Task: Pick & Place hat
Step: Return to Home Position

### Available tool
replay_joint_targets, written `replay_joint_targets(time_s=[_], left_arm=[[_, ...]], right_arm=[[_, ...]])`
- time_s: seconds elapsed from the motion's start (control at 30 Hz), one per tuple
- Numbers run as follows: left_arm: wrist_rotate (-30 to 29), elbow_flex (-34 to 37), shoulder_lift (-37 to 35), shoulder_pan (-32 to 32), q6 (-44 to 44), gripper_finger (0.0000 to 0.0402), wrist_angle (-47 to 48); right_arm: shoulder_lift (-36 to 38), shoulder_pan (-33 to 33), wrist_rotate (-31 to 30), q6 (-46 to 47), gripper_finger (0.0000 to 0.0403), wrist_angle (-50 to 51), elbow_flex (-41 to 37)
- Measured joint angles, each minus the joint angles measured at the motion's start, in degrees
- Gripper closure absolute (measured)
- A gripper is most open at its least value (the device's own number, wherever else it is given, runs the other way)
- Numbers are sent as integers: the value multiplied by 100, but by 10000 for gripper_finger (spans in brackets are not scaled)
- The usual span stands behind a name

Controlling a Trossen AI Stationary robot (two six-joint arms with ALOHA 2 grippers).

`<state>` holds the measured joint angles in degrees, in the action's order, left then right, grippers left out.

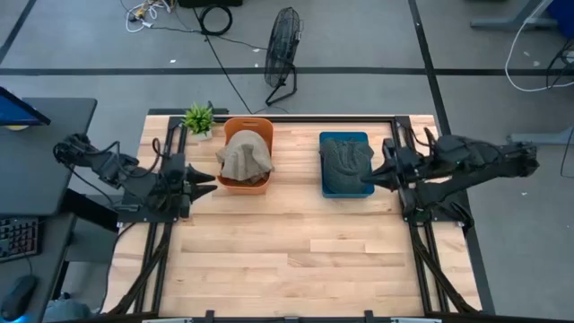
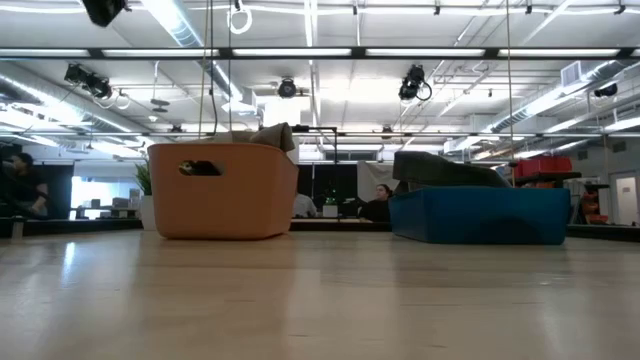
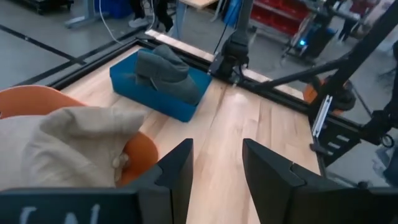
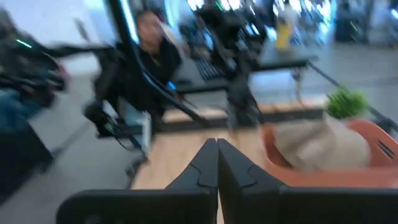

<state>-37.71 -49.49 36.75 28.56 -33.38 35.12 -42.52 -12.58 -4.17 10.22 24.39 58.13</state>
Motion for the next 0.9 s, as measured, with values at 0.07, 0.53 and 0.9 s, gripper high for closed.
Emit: replay_joint_targets(time_s=[0.07, 0.53, 0.9], left_arm=[[3, 359, -312, -49, 56, 260, -210], [-272, 1759, -2009, -562, 637, 260, -1134], [-275, 2235, -3044, -840, 903, 260, -1231]], right_arm=[[285, -5, 181, -58, 403, -741, -551], [2352, 19, 276, 260, 403, -2369, -2998], [3965, 20, 379, 282, 403, -2934, -4102]])
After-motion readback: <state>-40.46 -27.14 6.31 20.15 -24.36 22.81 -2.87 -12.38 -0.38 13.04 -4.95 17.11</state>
